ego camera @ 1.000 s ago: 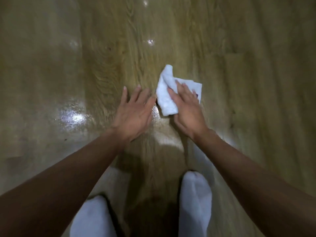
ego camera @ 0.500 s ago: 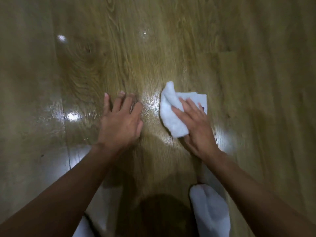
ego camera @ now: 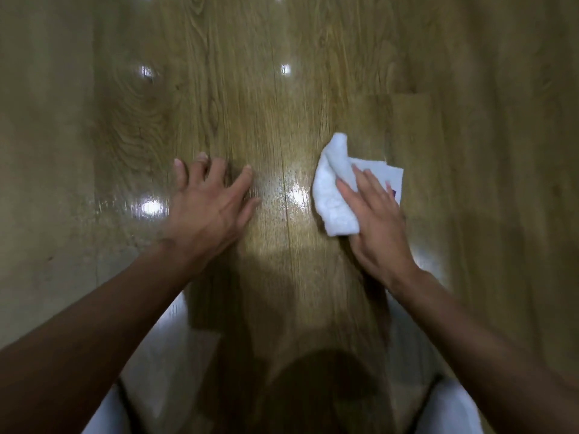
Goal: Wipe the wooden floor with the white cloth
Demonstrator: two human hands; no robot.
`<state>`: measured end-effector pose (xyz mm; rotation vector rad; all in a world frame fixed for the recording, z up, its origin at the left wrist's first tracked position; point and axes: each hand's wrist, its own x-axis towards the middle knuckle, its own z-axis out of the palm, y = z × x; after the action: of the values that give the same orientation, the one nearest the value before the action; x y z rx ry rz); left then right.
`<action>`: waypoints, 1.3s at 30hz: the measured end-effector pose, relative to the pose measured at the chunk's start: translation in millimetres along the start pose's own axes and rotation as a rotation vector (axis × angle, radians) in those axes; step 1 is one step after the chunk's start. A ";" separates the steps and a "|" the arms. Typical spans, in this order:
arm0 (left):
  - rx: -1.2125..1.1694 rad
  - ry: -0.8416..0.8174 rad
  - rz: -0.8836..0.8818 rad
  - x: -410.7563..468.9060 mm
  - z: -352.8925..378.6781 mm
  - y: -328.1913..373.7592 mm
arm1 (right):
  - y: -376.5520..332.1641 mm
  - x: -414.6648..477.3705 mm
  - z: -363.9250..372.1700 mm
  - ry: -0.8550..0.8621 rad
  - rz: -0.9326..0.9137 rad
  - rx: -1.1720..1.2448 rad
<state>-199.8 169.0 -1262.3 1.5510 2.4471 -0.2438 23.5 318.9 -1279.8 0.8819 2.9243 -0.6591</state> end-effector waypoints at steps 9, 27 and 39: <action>-0.142 0.007 -0.092 -1.1 -11.1 19.8 | 21.0 29.3 -7.8 0.039 0.065 -0.045; -0.135 0.120 0.025 36.3 -20.3 133.2 | 48.7 -4.8 -21.0 0.068 0.003 0.018; -0.141 0.091 0.067 40.7 -7.7 164.9 | 92.4 -10.2 -41.0 0.124 0.170 0.074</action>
<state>-68.1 276.3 -1269.0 1.6126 2.4153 0.0113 85.4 399.3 -1277.1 1.2050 2.9020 -0.7299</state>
